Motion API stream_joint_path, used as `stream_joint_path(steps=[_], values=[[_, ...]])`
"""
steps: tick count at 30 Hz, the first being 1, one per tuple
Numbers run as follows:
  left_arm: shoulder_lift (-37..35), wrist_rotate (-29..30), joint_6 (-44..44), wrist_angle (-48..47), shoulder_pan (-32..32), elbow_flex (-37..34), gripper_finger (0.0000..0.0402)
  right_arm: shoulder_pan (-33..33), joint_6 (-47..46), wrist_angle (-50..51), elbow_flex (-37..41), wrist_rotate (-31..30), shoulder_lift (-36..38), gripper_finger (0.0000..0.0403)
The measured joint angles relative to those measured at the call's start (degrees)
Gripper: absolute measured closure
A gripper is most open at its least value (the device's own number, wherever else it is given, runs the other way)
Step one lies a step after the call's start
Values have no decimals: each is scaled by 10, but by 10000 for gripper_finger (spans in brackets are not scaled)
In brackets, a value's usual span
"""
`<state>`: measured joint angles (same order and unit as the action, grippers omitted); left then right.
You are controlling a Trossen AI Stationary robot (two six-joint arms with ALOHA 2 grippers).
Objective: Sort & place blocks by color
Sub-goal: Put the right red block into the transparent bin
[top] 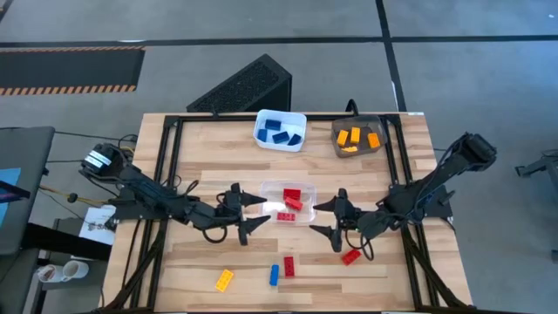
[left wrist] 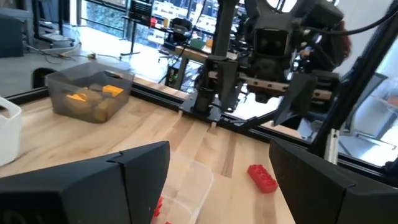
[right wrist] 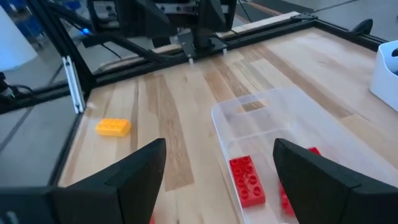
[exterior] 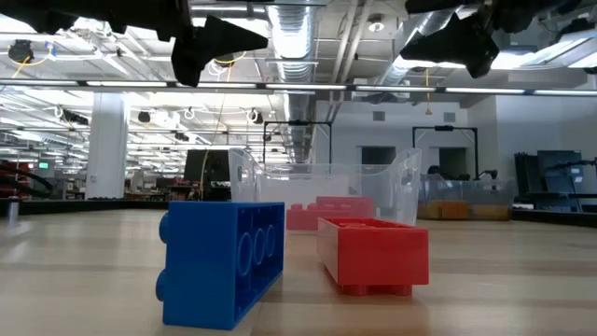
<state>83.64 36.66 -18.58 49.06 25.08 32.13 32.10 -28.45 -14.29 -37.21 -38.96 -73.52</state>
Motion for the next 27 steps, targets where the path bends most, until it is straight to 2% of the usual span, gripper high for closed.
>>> stream_joint_path(steps=[27], values=[[0, -19, -12, -6, -1, 0, 139, -8, -7, 5, 0, 1, 0, 85]])
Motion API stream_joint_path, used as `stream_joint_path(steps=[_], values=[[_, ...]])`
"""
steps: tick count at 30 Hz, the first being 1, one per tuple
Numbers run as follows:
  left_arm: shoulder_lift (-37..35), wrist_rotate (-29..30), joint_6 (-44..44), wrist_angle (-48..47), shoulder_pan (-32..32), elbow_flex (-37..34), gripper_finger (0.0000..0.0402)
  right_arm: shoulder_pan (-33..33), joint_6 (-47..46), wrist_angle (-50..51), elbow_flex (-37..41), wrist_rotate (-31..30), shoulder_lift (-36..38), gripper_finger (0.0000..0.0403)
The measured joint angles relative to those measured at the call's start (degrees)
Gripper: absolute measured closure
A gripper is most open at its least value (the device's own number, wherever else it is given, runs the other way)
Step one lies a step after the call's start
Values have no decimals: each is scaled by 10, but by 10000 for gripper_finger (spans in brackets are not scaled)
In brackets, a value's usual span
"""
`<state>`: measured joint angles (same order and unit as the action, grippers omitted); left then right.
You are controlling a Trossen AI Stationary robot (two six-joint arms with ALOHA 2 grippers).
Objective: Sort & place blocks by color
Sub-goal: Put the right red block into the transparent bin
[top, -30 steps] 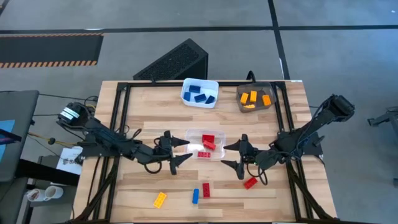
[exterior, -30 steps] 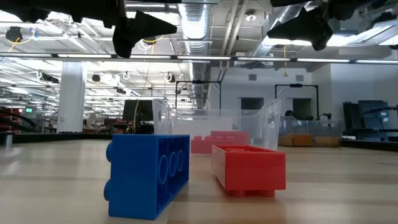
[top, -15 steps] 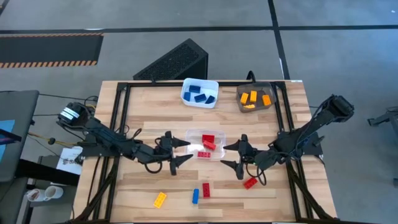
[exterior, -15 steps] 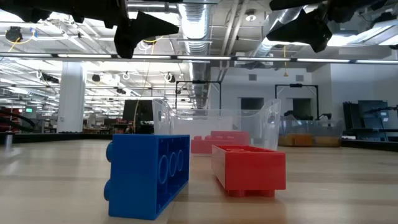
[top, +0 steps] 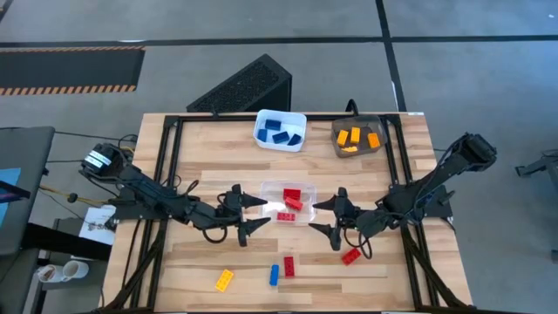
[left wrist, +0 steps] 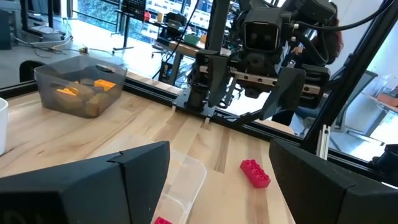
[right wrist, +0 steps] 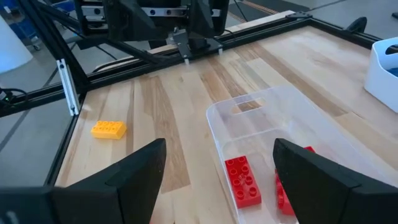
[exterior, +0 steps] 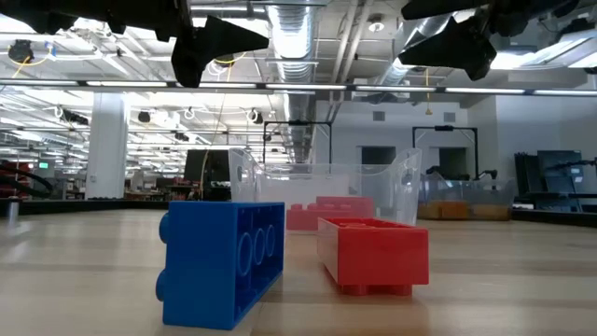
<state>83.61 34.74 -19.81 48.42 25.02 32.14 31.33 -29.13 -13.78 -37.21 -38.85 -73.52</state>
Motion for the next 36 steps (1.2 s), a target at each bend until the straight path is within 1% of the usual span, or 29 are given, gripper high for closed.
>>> stream_joint_path(steps=[3, 6, 9, 12, 15, 17, 20, 24, 28, 31, 36], values=[[0, 0, -3, 0, 0, 0, 139, 0, -2, 4, 0, -2, 0, 85], [0, 0, -4, 0, 0, 0, 139, -4, -42, 32, 0, -5, 0, 85], [0, 0, -4, 0, 0, 0, 139, -8, -72, 65, 0, 18, -4, 85], [0, 1, -4, 0, 0, 0, 139, -7, -62, 70, 0, 65, -20, 85], [0, 1, -5, -1, 0, 0, 139, 1, -40, 85, -9, 167, -15, 85], [0, 0, -5, -3, 0, 0, 139, 13, -37, 108, -17, 203, -6, 85], [0, 4, -10, -13, 0, 0, 139, 31, -20, 132, -27, 208, -3, 85], [0, 4, -24, -15, 0, 0, 139, 55, 36, 238, -26, 212, -4, 85], [0, 2, -35, -15, 0, 0, 139, 67, 36, 333, -25, 258, -4, 85], [0, 1, -35, -17, 0, 0, 139, 86, 28, 343, -25, 271, -8, 85], [0, 1, -36, -21, 0, 0, 139, 118, 23, 340, -25, 283, -39, 85]])
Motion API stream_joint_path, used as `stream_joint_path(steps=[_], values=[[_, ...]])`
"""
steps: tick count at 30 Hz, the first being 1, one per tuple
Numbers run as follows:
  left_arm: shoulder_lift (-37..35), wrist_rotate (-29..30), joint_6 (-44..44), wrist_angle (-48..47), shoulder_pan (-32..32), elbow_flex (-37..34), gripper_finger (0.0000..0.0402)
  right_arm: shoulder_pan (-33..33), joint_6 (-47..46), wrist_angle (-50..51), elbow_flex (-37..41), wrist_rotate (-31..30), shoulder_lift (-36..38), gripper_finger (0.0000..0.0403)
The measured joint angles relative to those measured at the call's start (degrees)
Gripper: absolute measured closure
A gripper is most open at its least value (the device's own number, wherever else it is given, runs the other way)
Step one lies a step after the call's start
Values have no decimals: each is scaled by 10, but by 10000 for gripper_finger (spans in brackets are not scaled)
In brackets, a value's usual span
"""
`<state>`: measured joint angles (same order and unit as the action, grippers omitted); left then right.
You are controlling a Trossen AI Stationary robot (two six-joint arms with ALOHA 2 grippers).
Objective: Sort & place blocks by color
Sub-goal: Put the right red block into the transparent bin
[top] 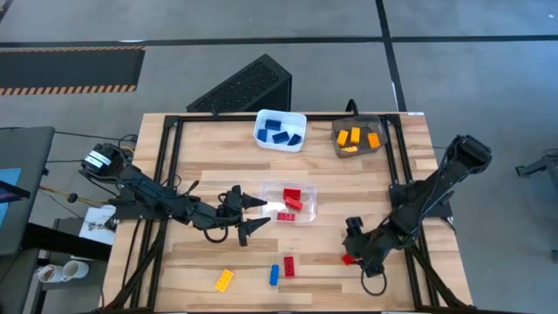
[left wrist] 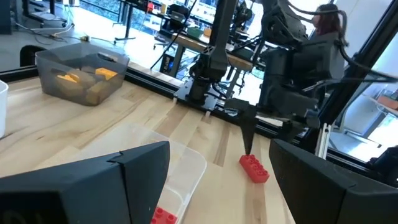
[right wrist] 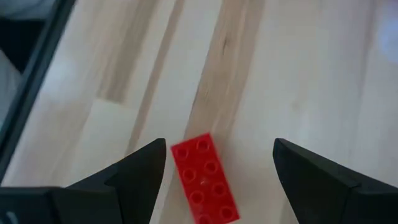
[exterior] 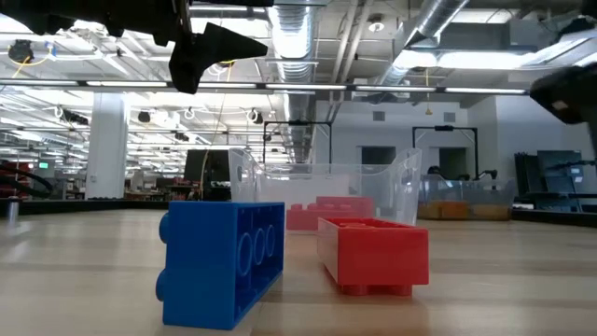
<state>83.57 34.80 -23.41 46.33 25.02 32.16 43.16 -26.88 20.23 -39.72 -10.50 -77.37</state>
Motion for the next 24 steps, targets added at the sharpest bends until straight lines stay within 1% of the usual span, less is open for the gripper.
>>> stream_joint_path(steps=[5, 8, 11, 17, 20, 22, 24], values=[[0, 0, 0, -4, 0, 0, 139, 29, -10, 11, -16, 1, -60, 85], [0, 0, -4, -6, 0, 0, 139, 38, -12, 41, -38, 2, -100, 85], [0, 0, -6, -5, 0, 0, 139, 37, -12, 68, -58, 3, -135, 85], [0, 0, -13, -6, 1, 0, 139, 29, -14, 75, -71, 7, -179, 91], [0, 0, -16, -6, 0, 0, 139, 28, -13, 79, -71, 18, -181, 119], [0, -10, -20, -7, 0, 0, 139, 29, -13, 78, -70, 18, -173, 148], [0, -15, -22, -8, 0, 0, 139, 29, -12, 81, -68, 19, -162, 188]])
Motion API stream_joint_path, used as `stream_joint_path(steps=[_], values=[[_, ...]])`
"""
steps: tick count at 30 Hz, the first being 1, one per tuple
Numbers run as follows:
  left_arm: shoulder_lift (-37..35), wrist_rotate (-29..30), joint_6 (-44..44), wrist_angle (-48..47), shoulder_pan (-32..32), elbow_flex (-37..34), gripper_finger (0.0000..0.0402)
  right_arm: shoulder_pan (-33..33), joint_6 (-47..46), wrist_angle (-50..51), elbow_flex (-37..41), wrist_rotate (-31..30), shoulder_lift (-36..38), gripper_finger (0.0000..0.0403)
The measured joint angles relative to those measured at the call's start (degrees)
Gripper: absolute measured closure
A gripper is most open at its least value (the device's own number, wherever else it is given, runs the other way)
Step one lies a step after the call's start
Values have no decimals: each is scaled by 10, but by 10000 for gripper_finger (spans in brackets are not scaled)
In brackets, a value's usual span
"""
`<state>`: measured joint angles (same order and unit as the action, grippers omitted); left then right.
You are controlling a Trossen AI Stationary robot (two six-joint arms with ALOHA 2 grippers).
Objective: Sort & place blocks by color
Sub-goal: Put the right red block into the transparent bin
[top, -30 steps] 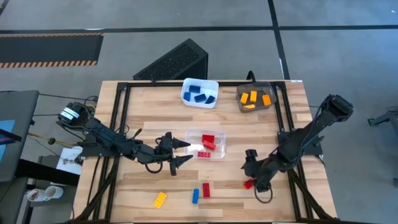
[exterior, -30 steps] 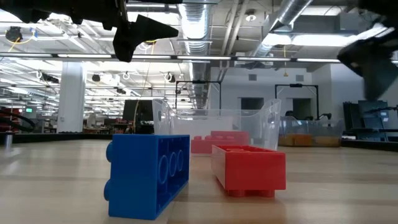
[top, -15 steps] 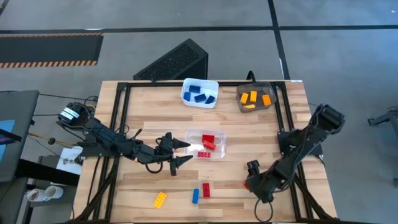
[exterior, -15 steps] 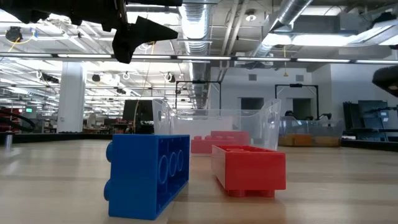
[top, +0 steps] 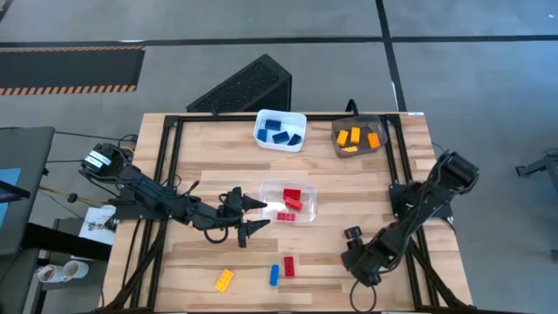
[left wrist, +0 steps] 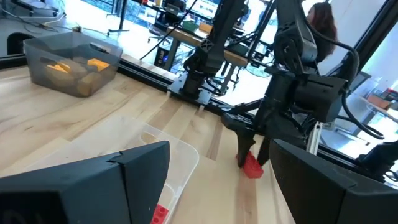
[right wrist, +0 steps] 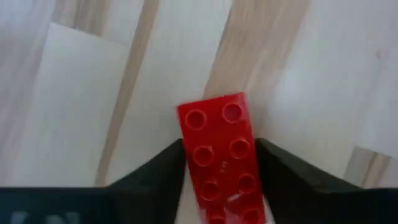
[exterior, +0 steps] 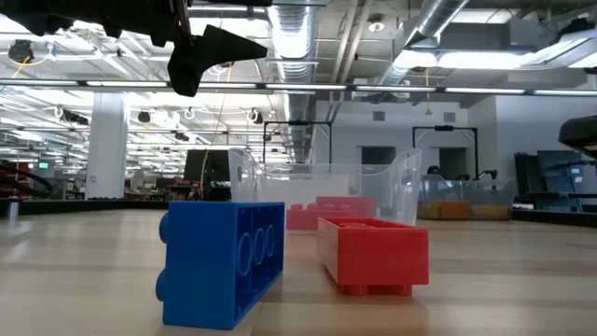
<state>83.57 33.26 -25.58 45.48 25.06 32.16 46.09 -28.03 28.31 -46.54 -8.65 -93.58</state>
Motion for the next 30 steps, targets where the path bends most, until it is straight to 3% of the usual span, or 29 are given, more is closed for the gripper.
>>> stream_joint_path(steps=[4, 8, 16, 23, 30], values=[[0, 2, 0, -2, 0, 0, 139, -4, 5, 6, 2, -1, 31, 275], [0, 3, -4, -2, 0, 0, 139, -28, 42, -7, 1, -14, 65, 280], [0, 6, -7, -2, 0, 0, 139, -135, 129, -110, -41, -238, 107, 280], [0, 4, -8, -3, 0, 0, 139, -266, 219, -235, -44, -177, 97, 254], [0, 1, -8, -16, 0, 0, 139, -332, 221, -242, -43, -86, 57, 263]])
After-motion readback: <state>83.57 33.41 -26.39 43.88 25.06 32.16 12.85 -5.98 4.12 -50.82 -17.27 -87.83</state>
